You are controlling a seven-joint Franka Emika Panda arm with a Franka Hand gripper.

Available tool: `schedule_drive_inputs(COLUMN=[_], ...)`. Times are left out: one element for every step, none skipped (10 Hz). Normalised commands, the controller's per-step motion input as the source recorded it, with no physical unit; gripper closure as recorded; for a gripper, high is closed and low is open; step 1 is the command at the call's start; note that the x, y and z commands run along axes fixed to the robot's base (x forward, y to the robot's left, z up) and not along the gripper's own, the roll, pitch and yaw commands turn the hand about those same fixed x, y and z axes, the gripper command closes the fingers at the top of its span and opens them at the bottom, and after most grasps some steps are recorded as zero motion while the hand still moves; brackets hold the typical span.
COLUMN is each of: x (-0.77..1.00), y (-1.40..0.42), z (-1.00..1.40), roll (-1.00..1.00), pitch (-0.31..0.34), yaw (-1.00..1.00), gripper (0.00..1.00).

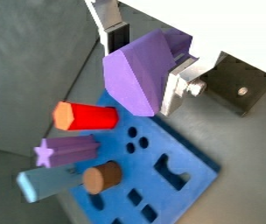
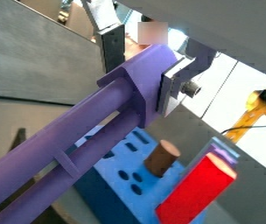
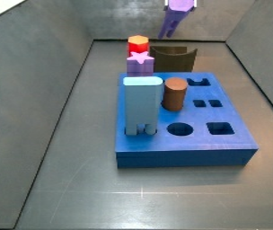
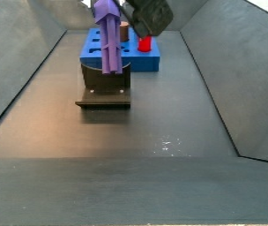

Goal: Pick up the 3 prong object. Move up. Place the 3 prong object on the fixture. Regrasp the 3 prong object. Move to above the board. Insert the 3 prong object.
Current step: Place the 3 prong object on the fixture.

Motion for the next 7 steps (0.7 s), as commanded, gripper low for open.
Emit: schedule_drive_inputs(x=[0.05,0.06,0.09,0.09,0.12,0.12,0.12], y=[0.02,0.03,0.13,0.13,0.11,0.10,0.09], z=[0.00,-0.01,-1.00,-1.00,-1.00,-1.00,-1.00], roll=[-0.29,-0.21,-0.10,-0.09,-0.07,-0.05,-0.04], pitch=[0.020,-0.024,-0.028,-0.036,-0.067,-0.089,-0.103], yaw=[-0.22,-0.19,-0.22,-0.20,-0.14,-0.10,-0.07], gripper=[1.00,1.00,1.00,1.00,1.00,1.00,1.00])
